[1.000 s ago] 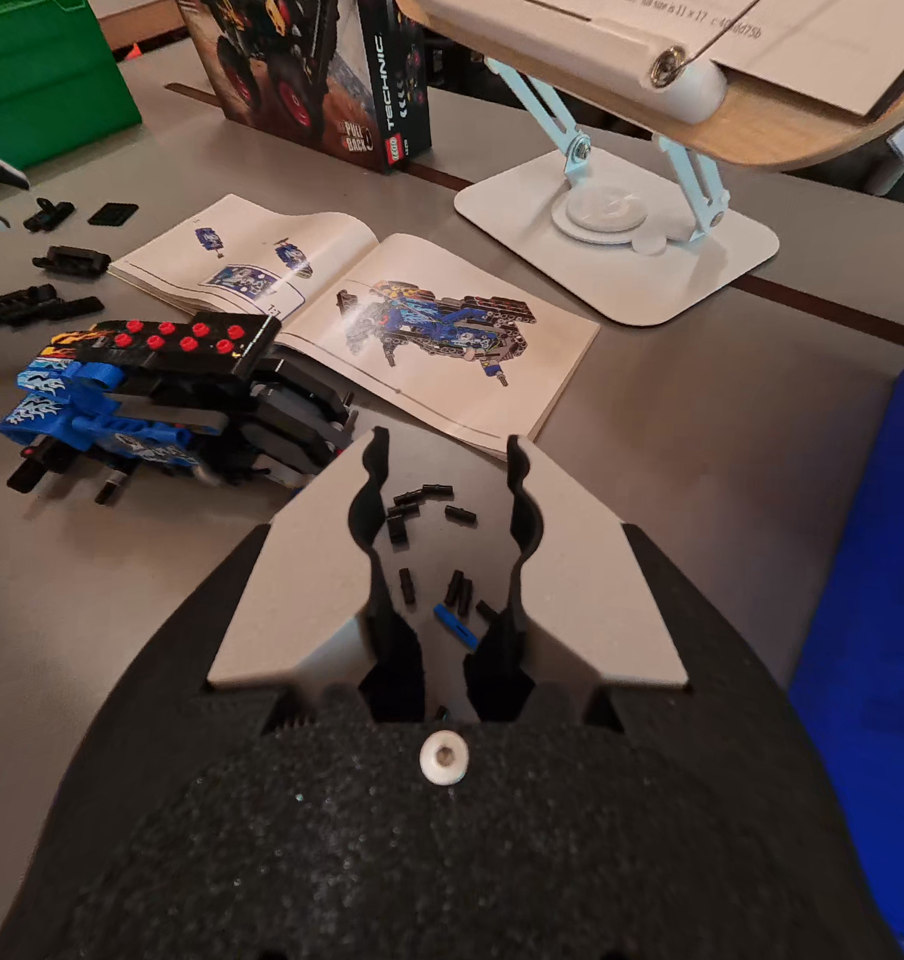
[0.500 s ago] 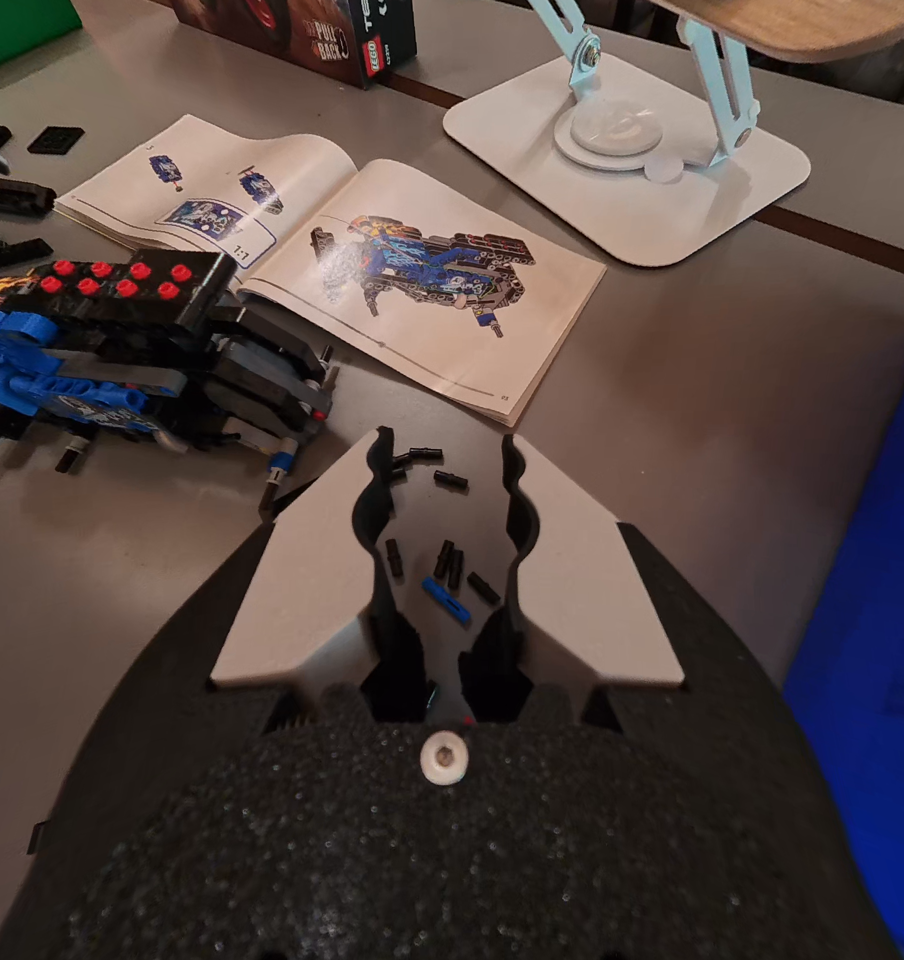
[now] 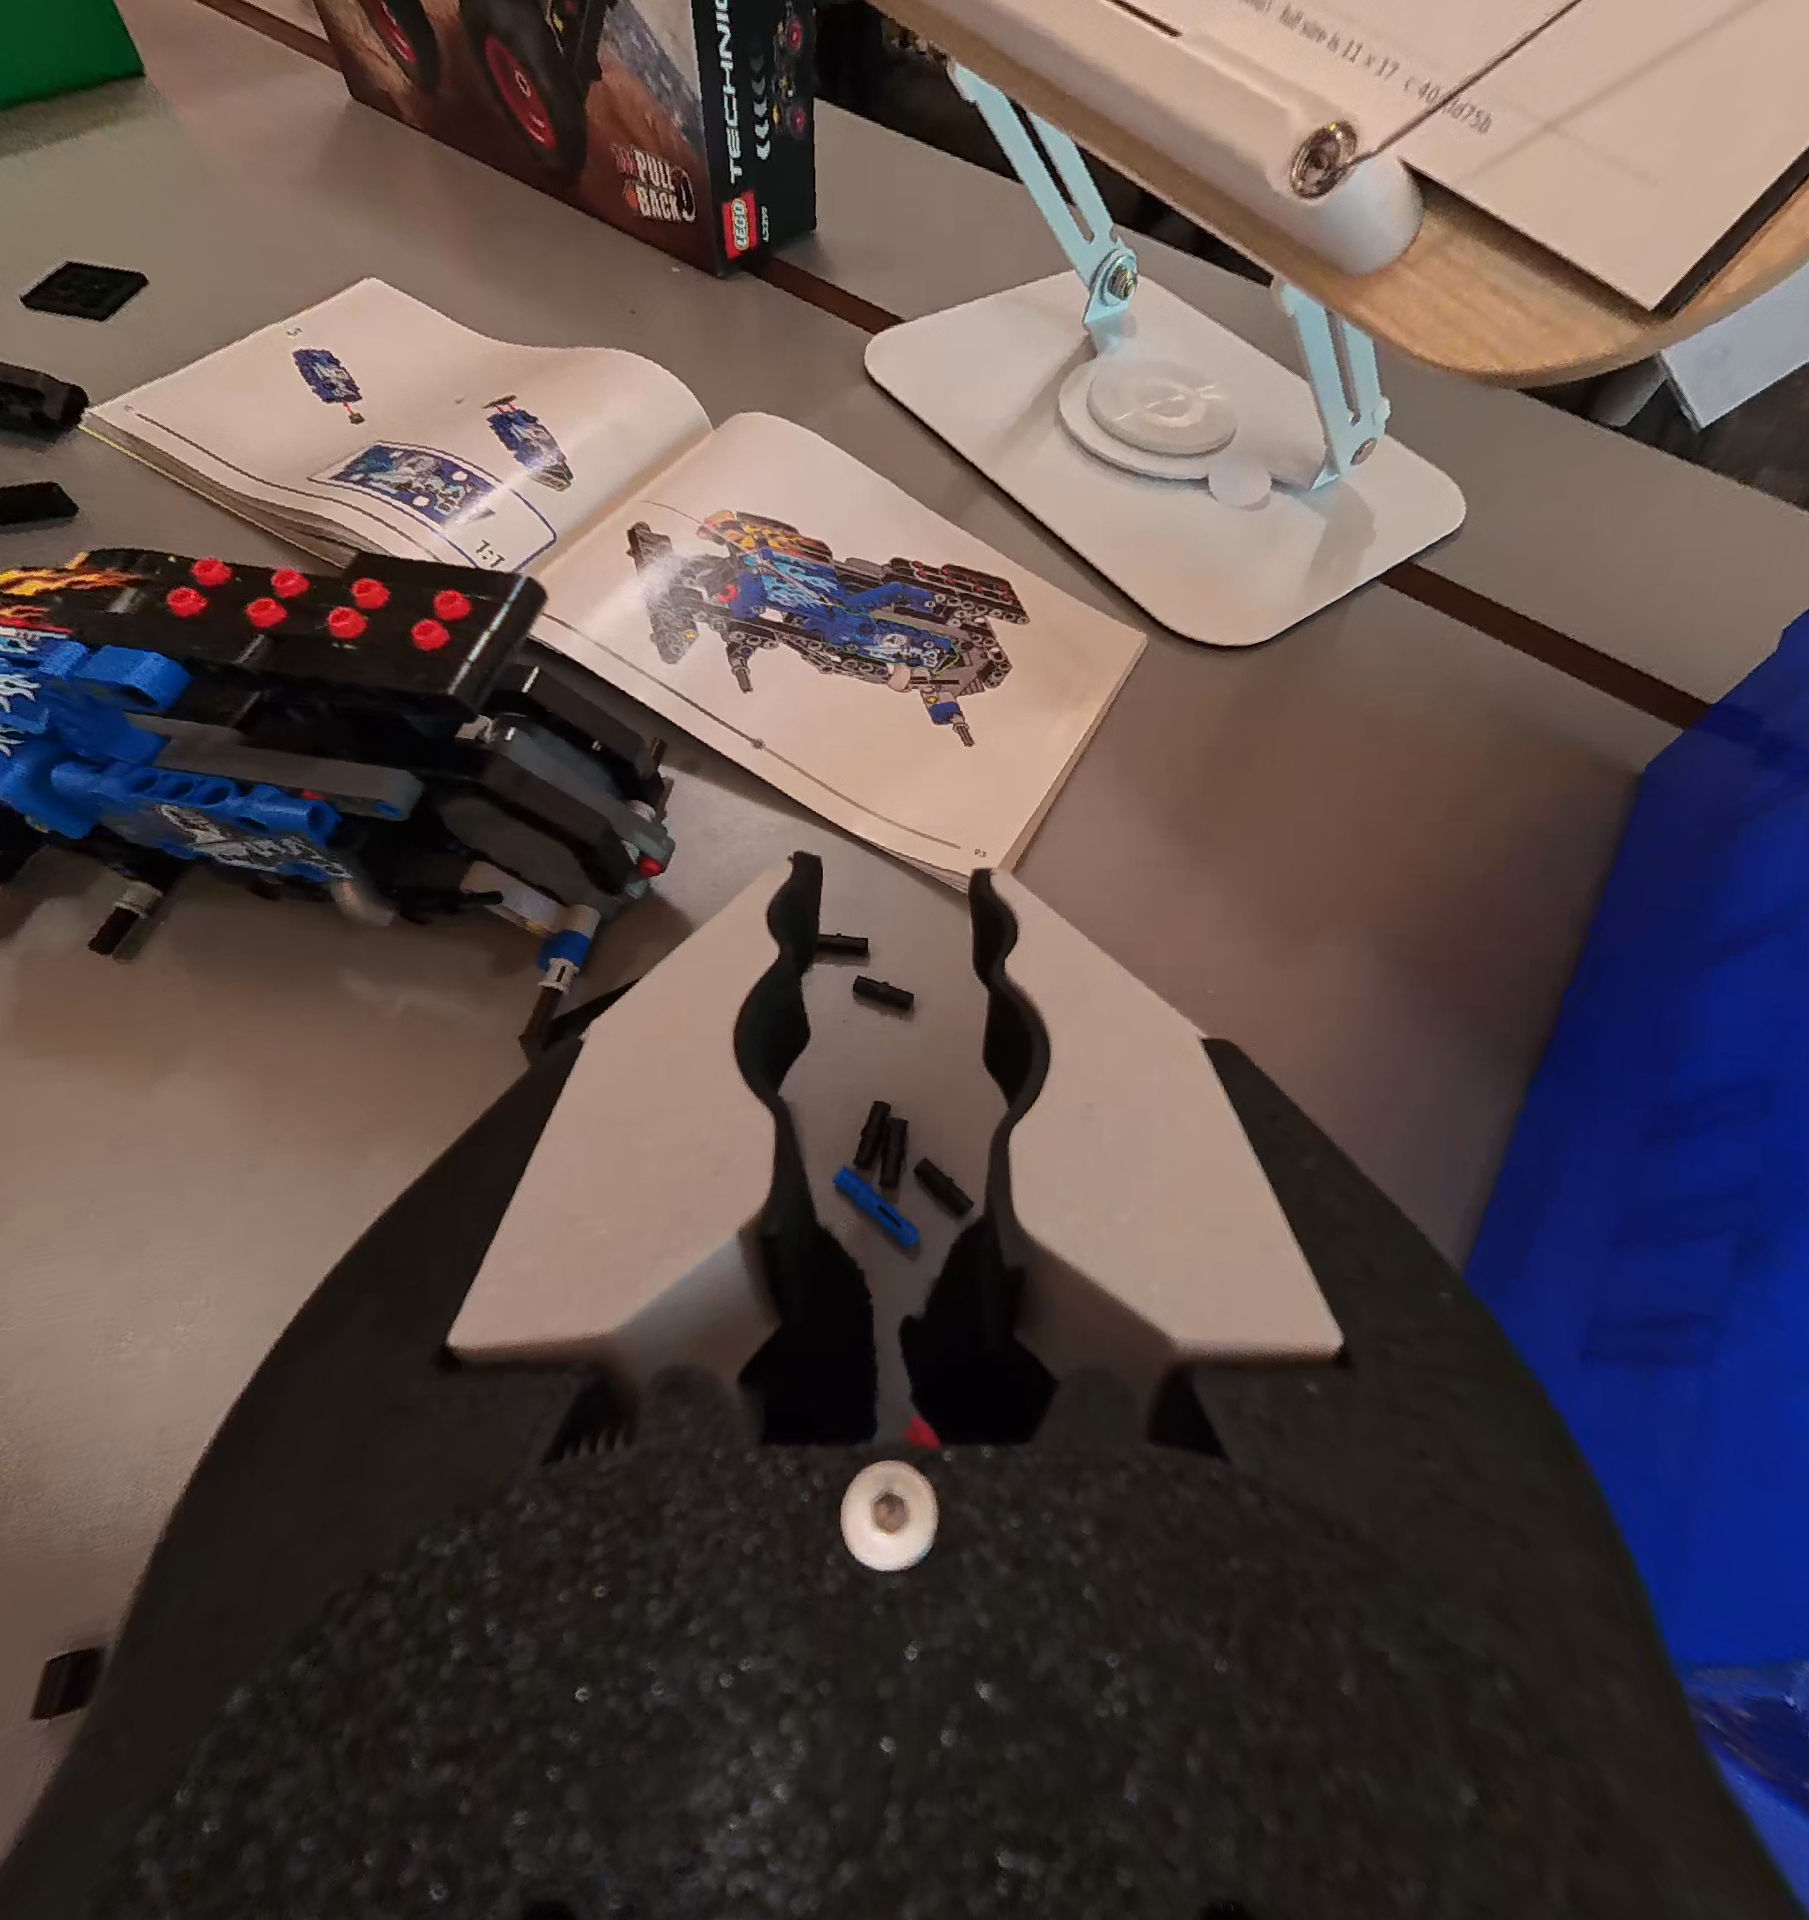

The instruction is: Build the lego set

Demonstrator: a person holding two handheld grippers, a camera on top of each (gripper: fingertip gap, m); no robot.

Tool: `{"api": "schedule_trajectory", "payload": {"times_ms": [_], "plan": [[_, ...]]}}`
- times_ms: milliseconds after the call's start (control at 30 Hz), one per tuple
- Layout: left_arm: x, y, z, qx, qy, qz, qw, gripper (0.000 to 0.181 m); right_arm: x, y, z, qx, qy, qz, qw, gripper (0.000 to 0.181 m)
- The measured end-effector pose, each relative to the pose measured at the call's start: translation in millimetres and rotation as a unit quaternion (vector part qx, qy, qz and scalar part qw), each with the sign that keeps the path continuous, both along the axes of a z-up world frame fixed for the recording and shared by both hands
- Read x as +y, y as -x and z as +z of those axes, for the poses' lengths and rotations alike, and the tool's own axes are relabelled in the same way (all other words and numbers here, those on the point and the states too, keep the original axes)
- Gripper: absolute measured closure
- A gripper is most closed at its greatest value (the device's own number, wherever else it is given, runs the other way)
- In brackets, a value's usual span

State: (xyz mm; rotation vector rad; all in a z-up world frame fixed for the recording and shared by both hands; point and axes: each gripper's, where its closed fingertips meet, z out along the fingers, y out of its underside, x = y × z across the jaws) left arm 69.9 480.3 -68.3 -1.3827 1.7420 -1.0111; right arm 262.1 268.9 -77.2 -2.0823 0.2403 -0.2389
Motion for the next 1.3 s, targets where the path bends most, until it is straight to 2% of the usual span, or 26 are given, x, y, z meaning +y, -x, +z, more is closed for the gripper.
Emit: {"api": "schedule_trajectory", "payload": {"times_ms": [233, 300, 400, 500, 600, 733, 833, 967, 1100, 1300], "plan": [[-20, -2, 1, 0.004, -0.005, -0.034, 0.999, 0.156, 2, 9, 3, -0.006, 0.0, 0.009, 1.0, 0.153], [-23, -7, 0, 0.036, 0.001, -0.023, 0.999, 0.152, 3, 8, 0, -0.012, 0.003, 0.005, 1.0, 0.153], [-51, -20, 11, 0.095, 0.022, -0.071, 0.993, 0.148, 0, 1, -9, -0.032, 0.029, -0.01, 0.999, 0.154], [-67, -56, 30, 0.142, -0.04, -0.109, 0.983, 0.144, -6, -8, -13, -0.051, 0.047, -0.027, 0.997, 0.157], [-74, -118, 38, 0.168, -0.149, -0.154, 0.962, 0.139, -8, -9, -14, -0.025, 0.044, -0.027, 0.998, 0.157], [-112, -189, 12, 0.231, -0.162, -0.264, 0.922, 0.139, -11, -11, -19, 0.006, 0.039, -0.028, 0.999, 0.157], [-146, -213, -21, 0.28, -0.131, -0.319, 0.896, 0.139, -13, -15, -23, 0.012, 0.047, -0.032, 0.998, 0.157], [-169, -221, -52, 0.302, -0.15, -0.364, 0.868, 0.139, -15, -19, -26, 0.013, 0.054, -0.037, 0.998, 0.157], [-182, -221, -63, 0.297, -0.163, -0.399, 0.852, 0.147, -18, -22, -25, 0.018, 0.053, -0.041, 0.998, 0.157], [-183, -226, -71, 0.288, -0.182, -0.398, 0.852, 0.152, -18, -23, -26, 0.033, 0.049, -0.04, 0.997, 0.156]]}}
